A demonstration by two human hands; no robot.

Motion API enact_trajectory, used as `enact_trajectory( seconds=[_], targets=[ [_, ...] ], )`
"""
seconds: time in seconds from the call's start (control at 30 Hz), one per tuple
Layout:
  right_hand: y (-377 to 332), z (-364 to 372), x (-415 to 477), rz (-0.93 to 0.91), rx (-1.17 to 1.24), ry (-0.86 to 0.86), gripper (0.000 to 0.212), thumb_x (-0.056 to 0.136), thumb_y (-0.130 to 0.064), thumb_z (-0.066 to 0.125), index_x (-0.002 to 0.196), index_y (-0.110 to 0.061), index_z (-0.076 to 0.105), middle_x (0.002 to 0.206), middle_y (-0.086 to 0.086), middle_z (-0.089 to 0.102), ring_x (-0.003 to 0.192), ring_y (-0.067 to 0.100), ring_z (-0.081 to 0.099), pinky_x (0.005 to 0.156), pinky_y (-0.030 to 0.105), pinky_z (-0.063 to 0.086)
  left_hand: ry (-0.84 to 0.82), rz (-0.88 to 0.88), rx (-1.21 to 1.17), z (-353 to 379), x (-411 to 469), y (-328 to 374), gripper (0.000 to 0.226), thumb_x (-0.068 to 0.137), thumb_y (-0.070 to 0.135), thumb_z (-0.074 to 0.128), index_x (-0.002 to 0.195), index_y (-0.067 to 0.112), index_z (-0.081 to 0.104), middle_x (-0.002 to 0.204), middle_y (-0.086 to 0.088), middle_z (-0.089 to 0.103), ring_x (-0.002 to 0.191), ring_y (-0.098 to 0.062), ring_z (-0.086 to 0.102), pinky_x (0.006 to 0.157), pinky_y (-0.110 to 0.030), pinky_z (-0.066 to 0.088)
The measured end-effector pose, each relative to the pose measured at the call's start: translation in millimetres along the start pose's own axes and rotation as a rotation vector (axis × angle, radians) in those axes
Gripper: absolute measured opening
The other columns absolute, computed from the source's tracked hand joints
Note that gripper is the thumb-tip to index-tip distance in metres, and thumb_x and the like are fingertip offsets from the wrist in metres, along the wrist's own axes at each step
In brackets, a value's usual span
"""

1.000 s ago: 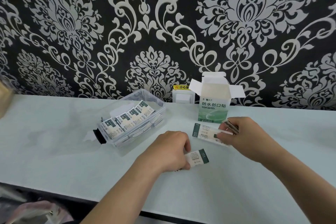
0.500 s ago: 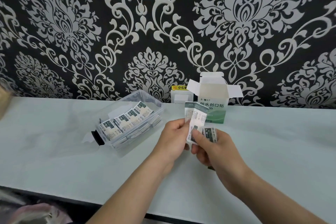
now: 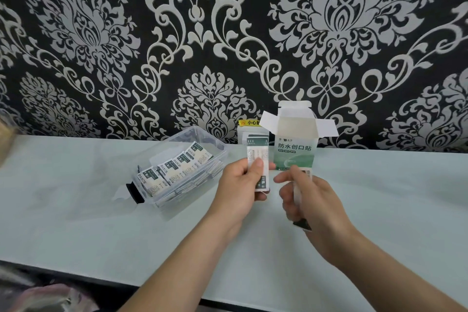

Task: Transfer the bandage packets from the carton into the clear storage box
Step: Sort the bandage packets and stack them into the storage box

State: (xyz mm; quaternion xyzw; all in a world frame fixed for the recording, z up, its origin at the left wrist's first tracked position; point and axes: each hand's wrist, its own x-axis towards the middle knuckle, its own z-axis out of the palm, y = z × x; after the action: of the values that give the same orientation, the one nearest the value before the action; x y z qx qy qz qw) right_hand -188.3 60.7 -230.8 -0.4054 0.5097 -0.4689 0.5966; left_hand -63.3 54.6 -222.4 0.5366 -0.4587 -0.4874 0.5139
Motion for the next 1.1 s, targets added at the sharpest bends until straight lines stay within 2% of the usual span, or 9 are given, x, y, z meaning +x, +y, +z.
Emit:
enact_trajectory(
  seconds=[0.23, 0.5, 0.6, 0.7, 0.77, 0.87, 0.93, 1.0, 1.1],
  targets=[
    [-6, -4, 3, 0.055, 0.254, -0.155, 0.037, 0.103, -0.038, 0.034, 0.115, -0.021, 0.065, 0.103, 0.013, 0.074, 0.095, 0.033, 0.07, 0.085, 0.046, 0.052, -0.13, 0.0, -0.056, 1, -5, -1, 0.031, 0.09, 0.0, 0.061, 0.113, 0.02, 0.066, 0.092, -0.004, 0.076, 0.084, -0.021, 0.073, 0.072, -0.033, 0.058],
    [-6, -1, 3, 0.142, 0.293, -0.193, 0.042, 0.099, -0.049, 0.038, 0.122, -0.026, 0.064, 0.111, 0.009, 0.073, 0.103, 0.023, 0.07, 0.082, 0.036, 0.054, -0.192, 0.188, 0.523, 13, -11, -13, 0.015, 0.099, 0.03, 0.048, 0.086, 0.025, 0.052, 0.082, 0.005, 0.056, 0.069, -0.009, 0.052, 0.066, -0.028, 0.039],
    [-8, -1, -1, 0.091, 0.202, -0.275, 0.038, 0.097, -0.049, 0.039, 0.119, -0.035, 0.067, 0.115, -0.001, 0.072, 0.106, 0.013, 0.068, 0.08, 0.027, 0.055, -0.269, 0.188, 0.591, 14, -15, -5, 0.026, 0.102, 0.04, 0.033, 0.081, 0.026, 0.039, 0.081, 0.008, 0.045, 0.083, -0.021, 0.052, 0.071, -0.032, 0.039],
    [-8, -4, -3, 0.089, 0.079, -0.293, 0.033, 0.096, -0.044, 0.045, 0.108, -0.031, 0.073, 0.112, -0.003, 0.072, 0.103, 0.013, 0.069, 0.083, 0.031, 0.055, -0.415, 0.228, 0.772, 11, -20, 1, 0.02, 0.103, 0.04, 0.029, 0.109, 0.028, 0.044, 0.107, 0.0, 0.055, 0.107, -0.023, 0.054, 0.077, -0.03, 0.039],
    [-9, -5, -3, 0.119, 0.084, -0.236, 0.03, 0.097, -0.036, 0.049, 0.104, -0.022, 0.075, 0.105, 0.001, 0.074, 0.093, 0.015, 0.071, 0.07, 0.029, 0.055, -0.374, 0.334, 0.995, 8, -22, 0, 0.013, 0.099, 0.042, 0.039, 0.097, 0.029, 0.039, 0.103, 0.004, 0.05, 0.106, -0.02, 0.051, 0.074, -0.031, 0.037],
    [-12, -7, -1, 0.16, 0.172, -0.124, 0.024, 0.097, -0.019, 0.051, 0.101, -0.005, 0.069, 0.082, 0.015, 0.071, 0.071, 0.022, 0.068, 0.053, 0.025, 0.051, -0.157, 0.563, 1.089, 5, -21, 0, 0.036, 0.08, 0.051, 0.062, 0.096, 0.029, 0.04, 0.104, 0.012, 0.045, 0.105, -0.013, 0.044, 0.078, -0.029, 0.042],
    [-13, -7, -1, 0.175, 0.123, -0.099, 0.02, 0.096, -0.013, 0.05, 0.098, -0.002, 0.066, 0.073, 0.016, 0.065, 0.063, 0.025, 0.063, 0.048, 0.025, 0.048, -0.228, 0.64, 1.032, 4, -19, -4, 0.064, 0.069, 0.051, 0.072, 0.119, 0.027, 0.042, 0.126, 0.008, 0.042, 0.121, -0.014, 0.037, 0.097, -0.03, 0.043],
    [-11, -7, -2, 0.163, 0.03, -0.142, 0.022, 0.096, -0.011, 0.045, 0.103, -0.007, 0.065, 0.084, 0.02, 0.066, 0.078, 0.029, 0.068, 0.062, 0.035, 0.053, -0.357, 0.653, 1.066, 7, -21, -8, 0.09, 0.066, 0.052, 0.075, 0.14, 0.028, 0.029, 0.149, 0.003, 0.025, 0.138, -0.016, 0.021, 0.113, -0.028, 0.028],
    [-9, -6, -4, 0.145, -0.05, -0.269, 0.027, 0.096, -0.007, 0.04, 0.099, -0.014, 0.066, 0.094, 0.017, 0.071, 0.087, 0.024, 0.072, 0.07, 0.036, 0.053, -0.355, 0.691, 1.073, 8, -21, -14, 0.088, 0.067, 0.042, 0.075, 0.141, 0.028, 0.03, 0.15, 0.0, 0.024, 0.139, -0.019, 0.023, 0.112, -0.029, 0.029]
  ],
)
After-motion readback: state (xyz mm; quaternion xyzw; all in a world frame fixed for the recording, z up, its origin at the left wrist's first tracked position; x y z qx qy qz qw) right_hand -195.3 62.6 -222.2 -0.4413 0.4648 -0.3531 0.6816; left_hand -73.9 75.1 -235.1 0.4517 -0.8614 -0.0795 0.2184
